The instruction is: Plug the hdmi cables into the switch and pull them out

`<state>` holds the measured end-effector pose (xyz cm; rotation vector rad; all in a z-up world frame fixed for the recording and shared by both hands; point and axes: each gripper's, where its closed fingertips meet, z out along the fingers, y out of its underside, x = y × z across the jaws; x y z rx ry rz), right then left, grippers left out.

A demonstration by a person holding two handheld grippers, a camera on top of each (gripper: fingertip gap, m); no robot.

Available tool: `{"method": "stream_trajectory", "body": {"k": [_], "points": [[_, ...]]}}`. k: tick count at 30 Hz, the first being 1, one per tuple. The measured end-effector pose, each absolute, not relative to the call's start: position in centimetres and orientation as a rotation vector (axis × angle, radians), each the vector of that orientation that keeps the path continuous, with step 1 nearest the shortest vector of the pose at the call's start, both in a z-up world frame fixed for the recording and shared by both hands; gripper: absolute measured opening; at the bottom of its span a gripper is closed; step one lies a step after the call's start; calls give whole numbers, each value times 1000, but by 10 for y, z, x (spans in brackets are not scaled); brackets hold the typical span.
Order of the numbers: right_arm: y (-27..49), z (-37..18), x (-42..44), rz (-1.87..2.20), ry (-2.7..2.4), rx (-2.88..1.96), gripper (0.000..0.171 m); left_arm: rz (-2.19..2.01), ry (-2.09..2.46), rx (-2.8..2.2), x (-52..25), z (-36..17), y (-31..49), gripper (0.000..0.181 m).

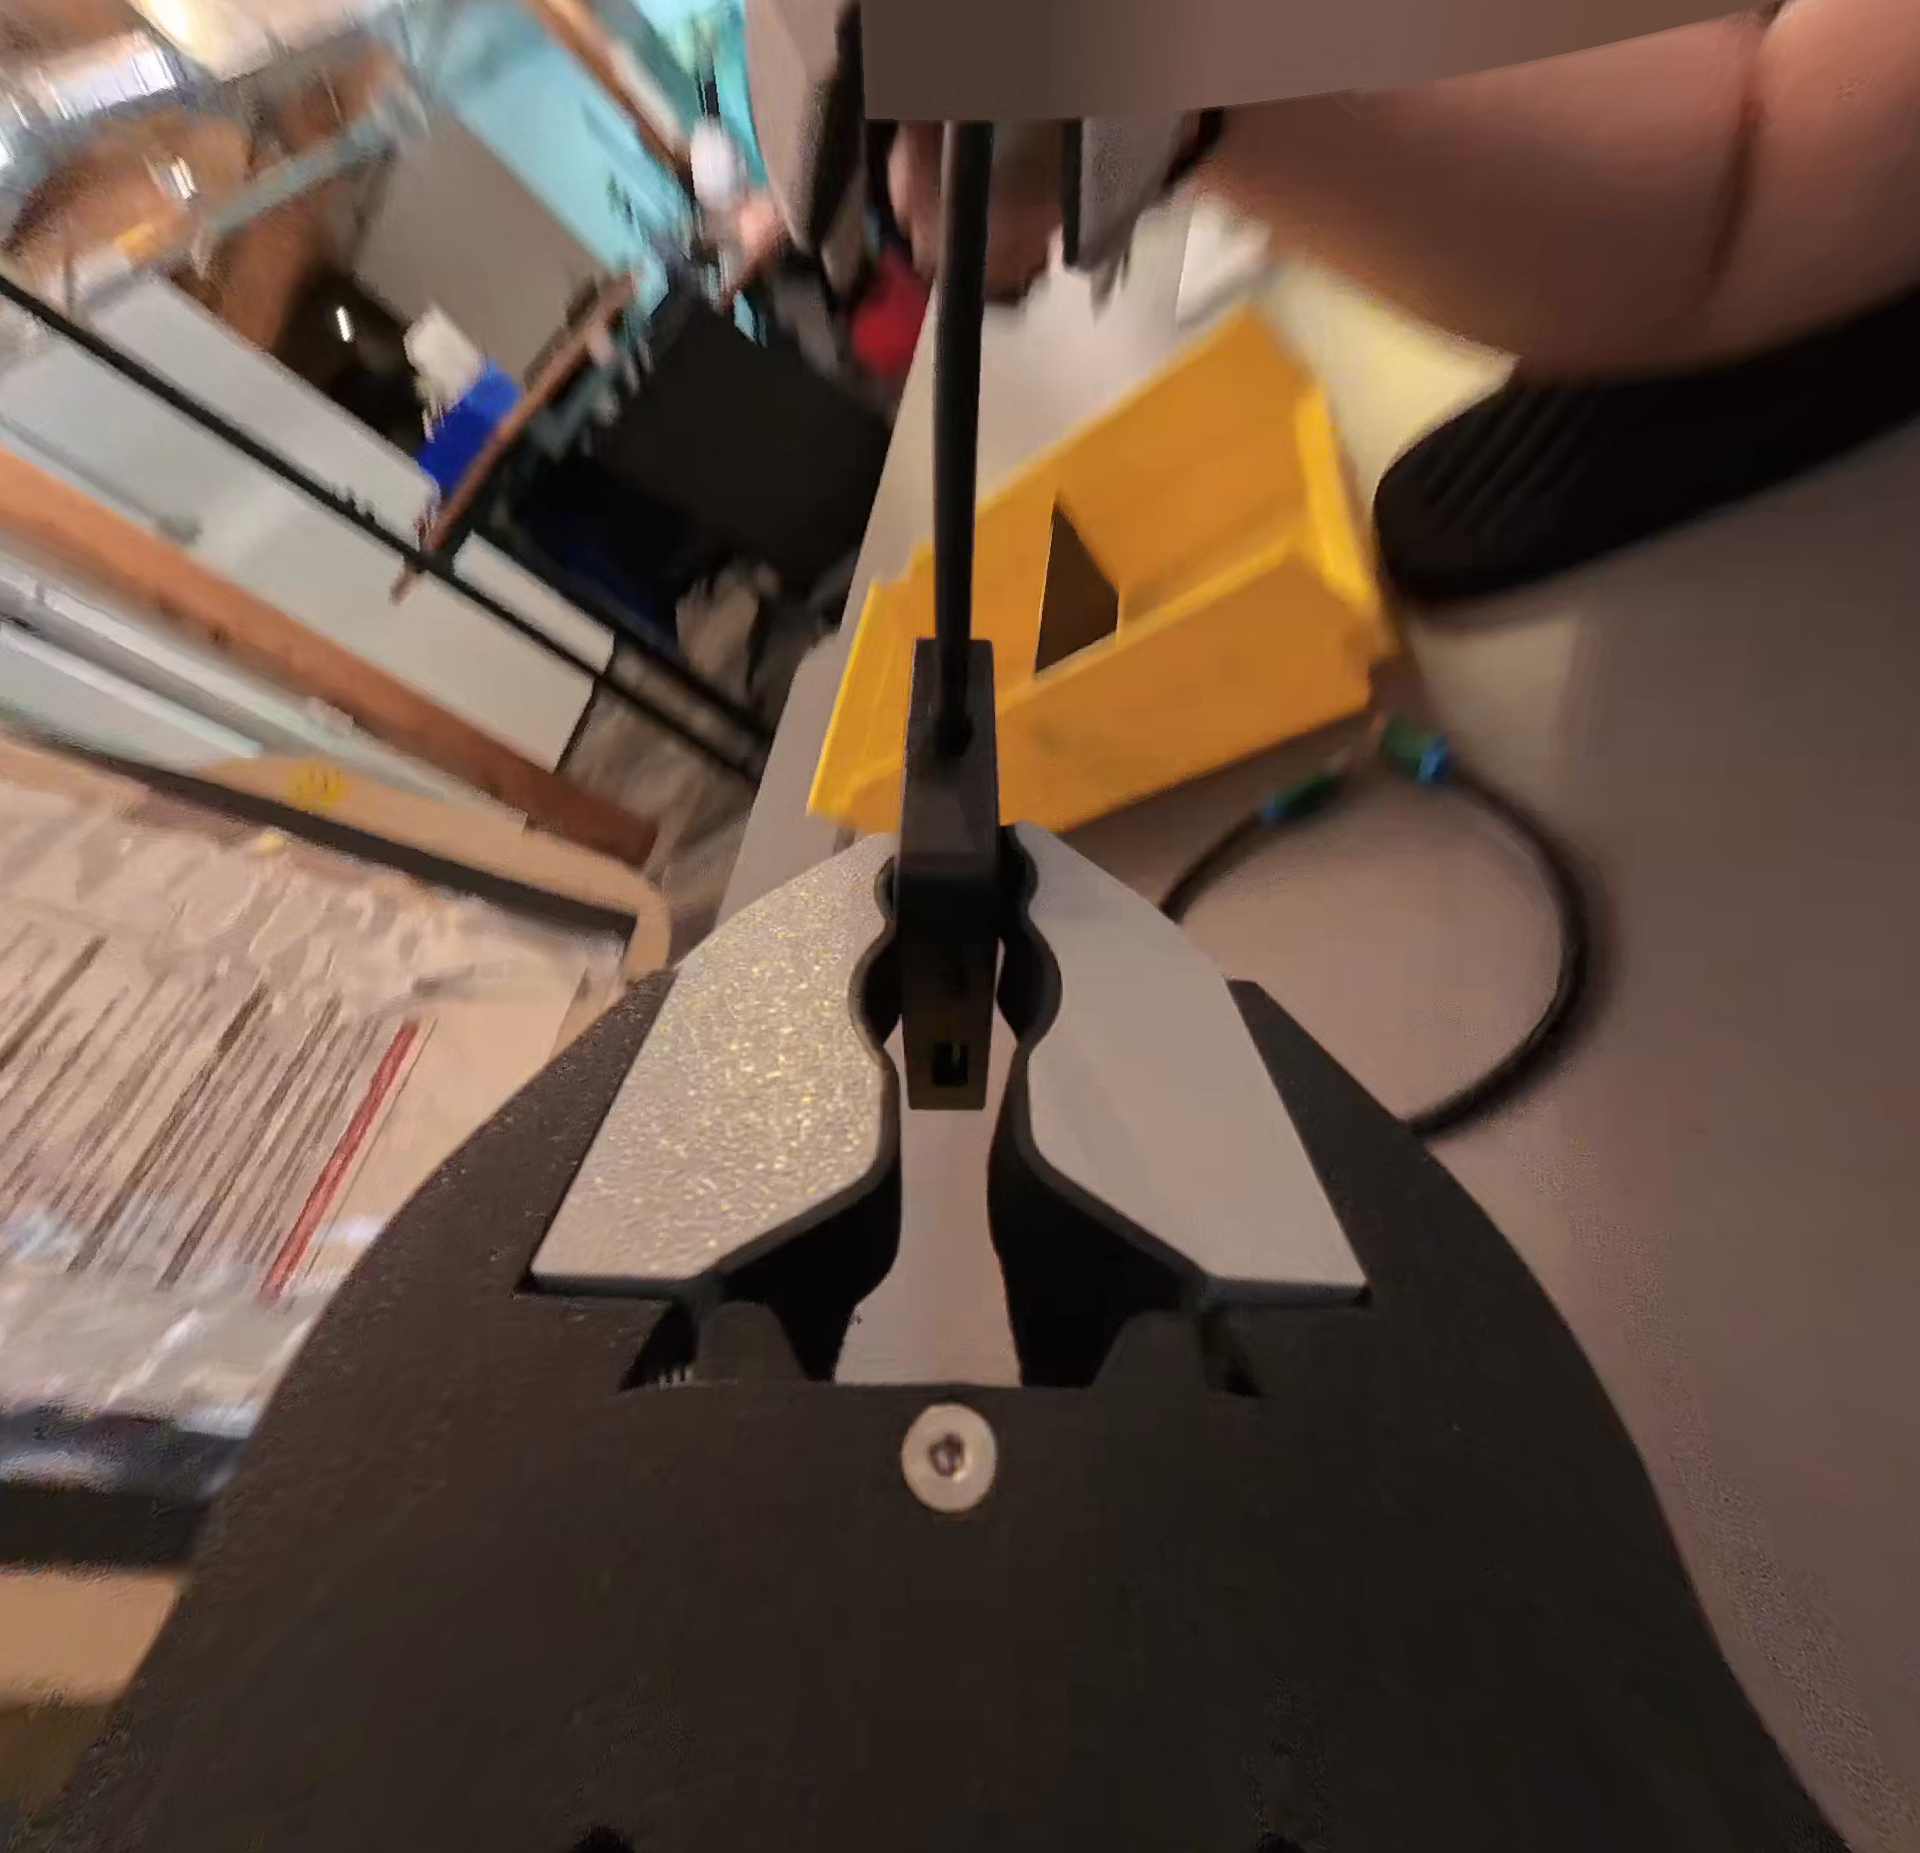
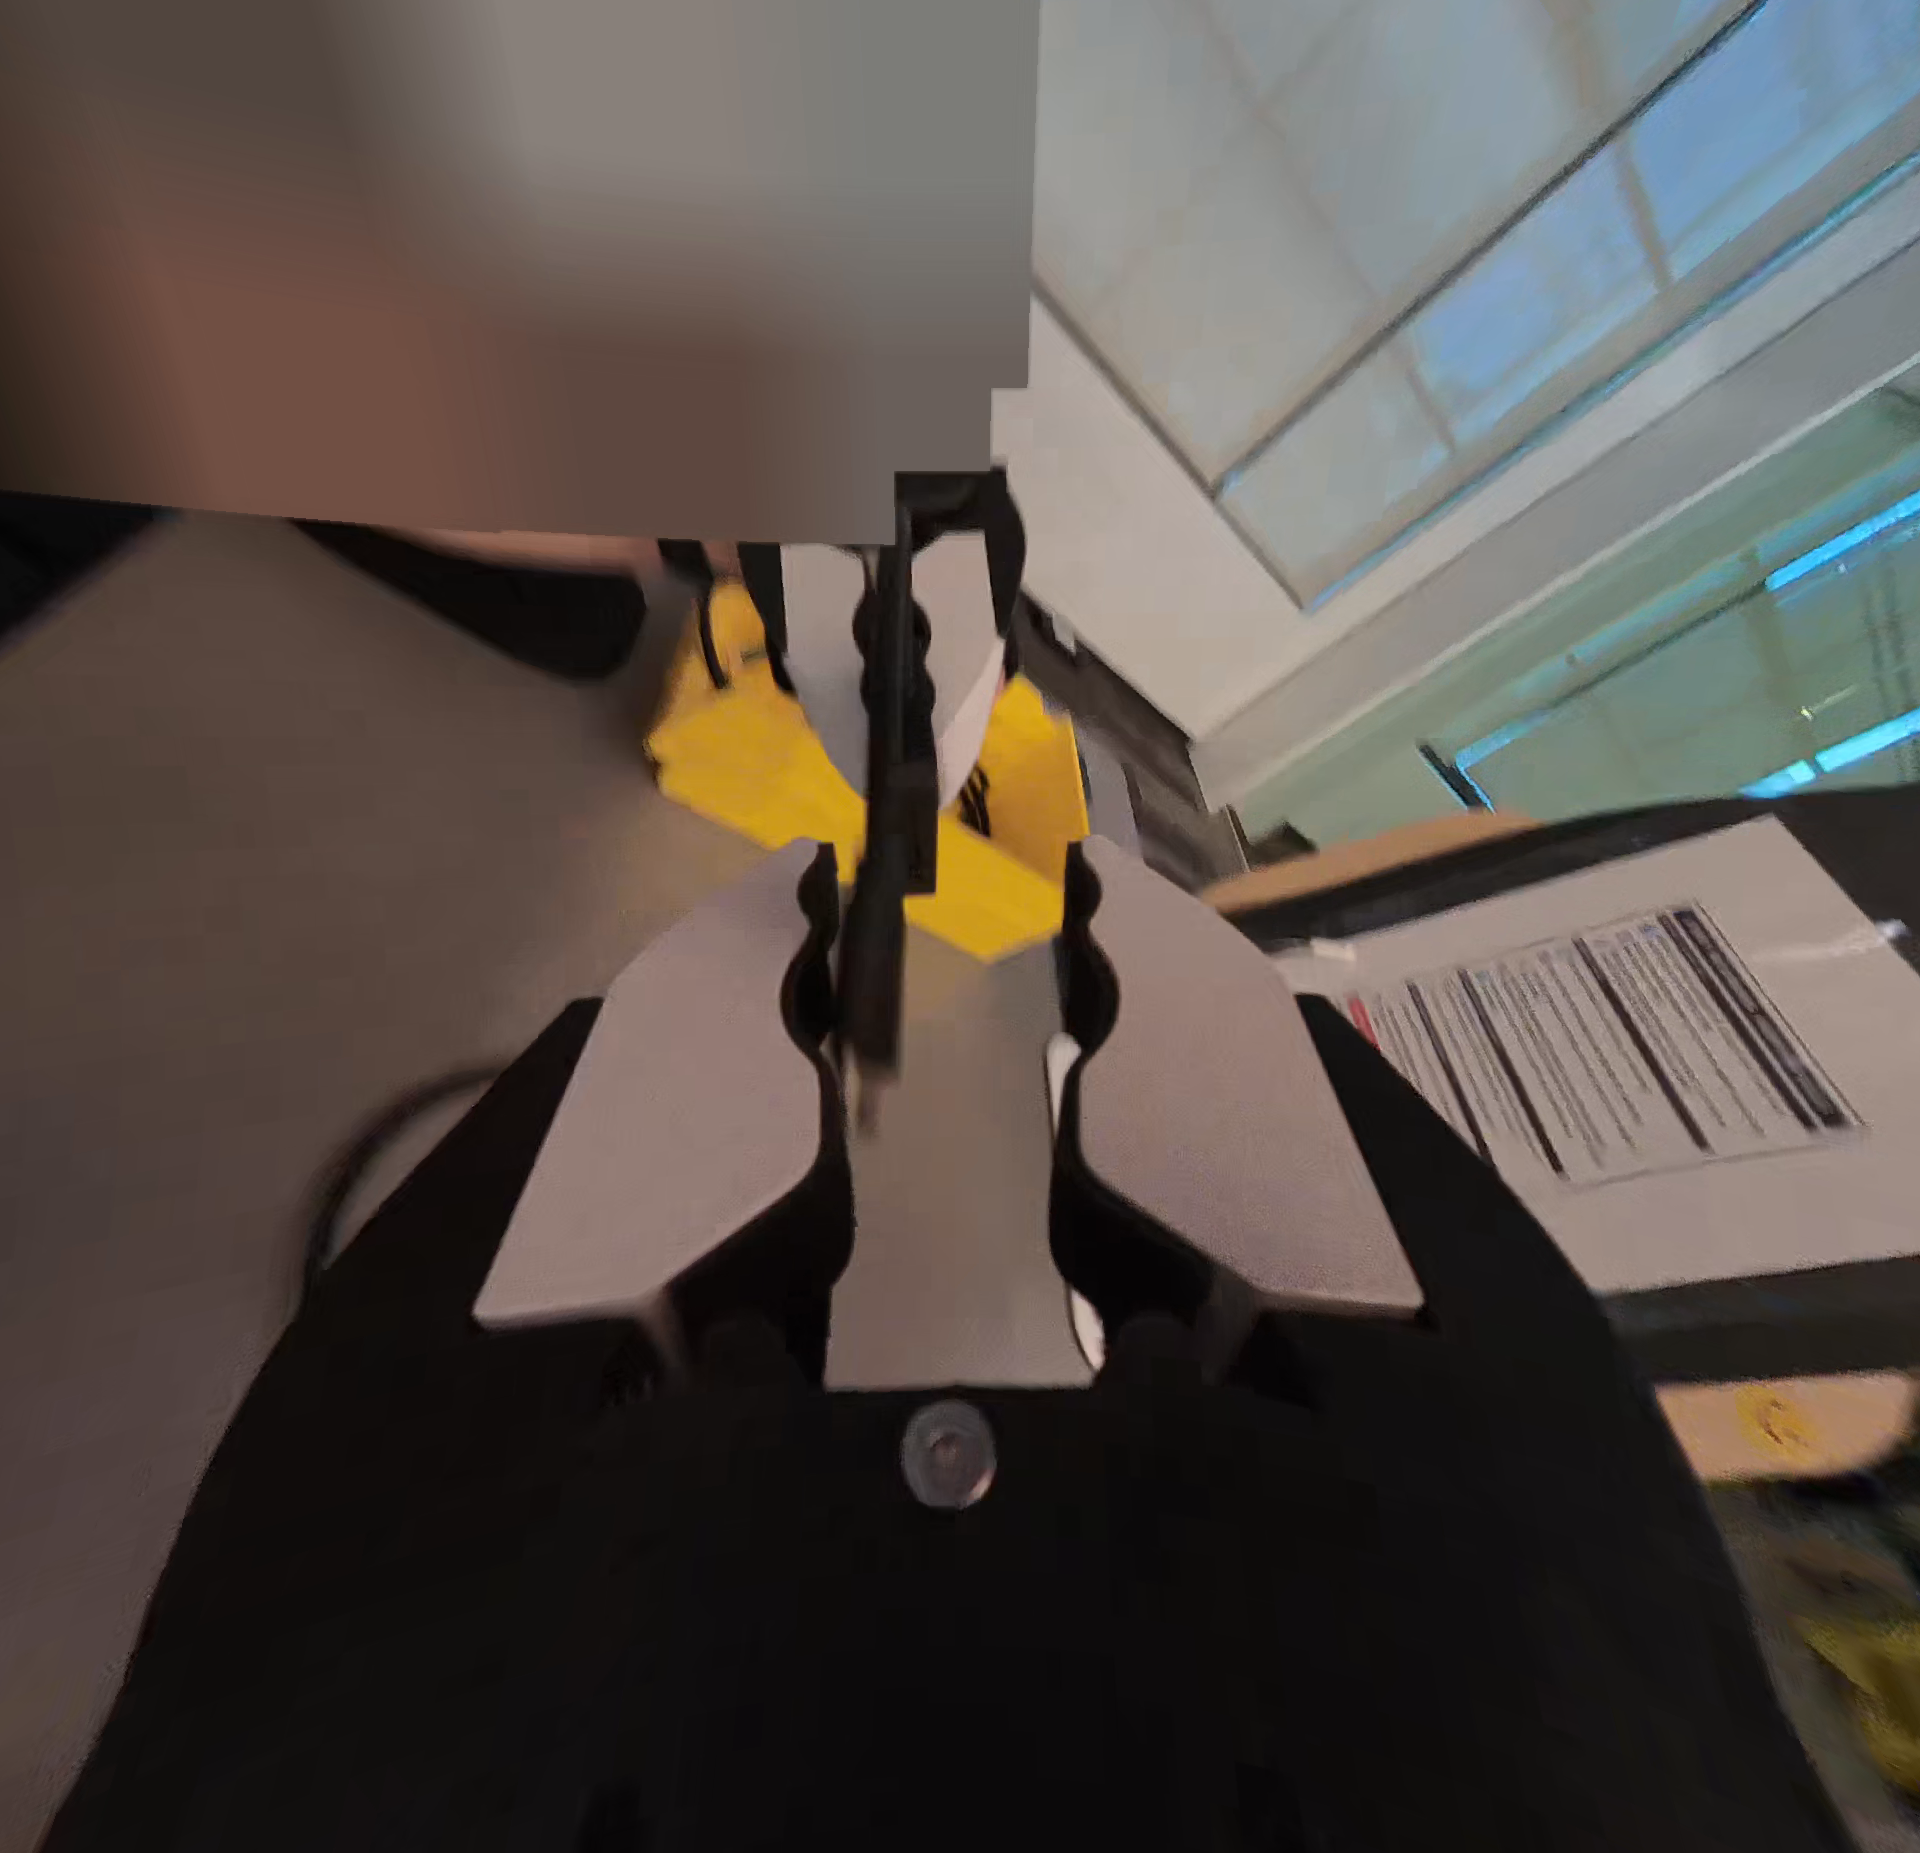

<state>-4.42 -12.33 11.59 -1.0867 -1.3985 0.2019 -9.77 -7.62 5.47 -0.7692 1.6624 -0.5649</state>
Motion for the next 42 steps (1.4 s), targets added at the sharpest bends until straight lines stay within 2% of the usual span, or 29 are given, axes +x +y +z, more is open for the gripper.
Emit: {"method": "stream_trajectory", "body": {"k": [1,4,10,18,25,28,30,34,37,39,42], "points": [[-116,105,-43,95,-1432,-1136,43,-456,1695,-817,-97,44,-66,13],[-93,66,-28,-174,-1551,-1302,42,-131,1737,-986,-96,14,-32,13],[-83,13,-10,43,-1647,-1589,41,400,1731,-1251,-95,-48,15,14],[-77,13,13,18,-1607,-1652,41,647,1857,-1399,-110,-113,32,14],[-80,24,24,3,-1569,-1634,41,477,1968,-1539,-115,-138,21,23],[-80,28,30,3,-1548,-1636,41,384,2007,-1631,-119,-139,11,43],[-81,32,35,-3,-1531,-1630,41,324,2022,-1675,-123,-135,5,50],[-85,43,45,-4,-1495,-1613,41,47,1964,-1682,-107,-102,-19,49],[-89,55,54,-5,-1452,-1582,41,-422,1981,-1678,-72,-83,-82,46],[-93,65,60,3,-1415,-1554,41,-722,2023,-1700,-44,-90,-134,43],[-98,79,68,-2,-1361,-1516,41,-688,2146,-1790,-26,-127,-166,43]]}}
